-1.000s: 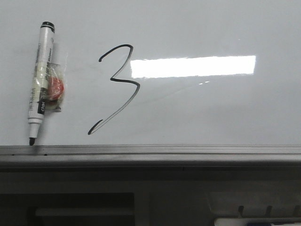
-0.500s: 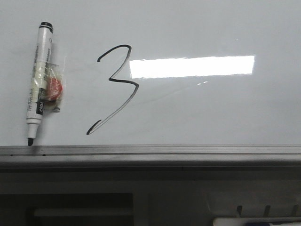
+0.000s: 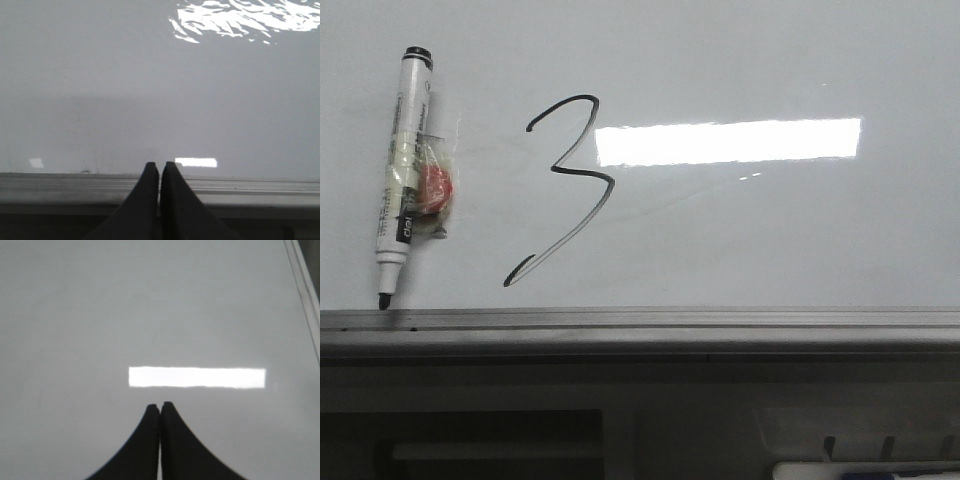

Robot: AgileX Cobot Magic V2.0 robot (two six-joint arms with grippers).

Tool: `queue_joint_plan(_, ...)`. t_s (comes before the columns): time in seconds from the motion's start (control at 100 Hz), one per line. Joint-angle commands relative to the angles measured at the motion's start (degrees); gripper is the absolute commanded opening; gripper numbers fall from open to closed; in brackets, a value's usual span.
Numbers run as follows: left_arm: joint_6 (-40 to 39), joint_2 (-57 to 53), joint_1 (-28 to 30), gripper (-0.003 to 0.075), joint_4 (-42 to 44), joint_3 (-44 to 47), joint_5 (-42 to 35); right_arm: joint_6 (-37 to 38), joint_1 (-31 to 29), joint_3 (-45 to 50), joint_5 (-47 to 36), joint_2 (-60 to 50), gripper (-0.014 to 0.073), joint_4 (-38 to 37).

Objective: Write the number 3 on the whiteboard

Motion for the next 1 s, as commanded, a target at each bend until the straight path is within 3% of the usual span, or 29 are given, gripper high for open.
queue_joint_plan(0.0, -0.54, -1.27, 0.07, -0.002, -0.06, 0.6, -2.92, 0.23, -2.3, -0.1, 2.14, -1.23, -0.0043, -0.78)
queue_joint_plan(0.07, -0.54, -1.27, 0.07, -0.0021, -0.06, 0.6, -2.92, 0.23, -3.51, 2.25, 3.05, -3.22, -0.0043, 0.19)
queue_joint_plan(0.4, -0.54, -1.27, 0.07, -0.0021, -0.06, 0.6, -2.92, 0.01, -4.69, 2.01, 27.65, -3.06, -0.0043, 0.32)
queue_joint_plan(0.99, -0.54, -1.27, 0.07, -0.0021, -0.06, 0.6, -2.92, 0.01, -4.69, 2.01, 27.43, -3.06, -0.0043, 0.44)
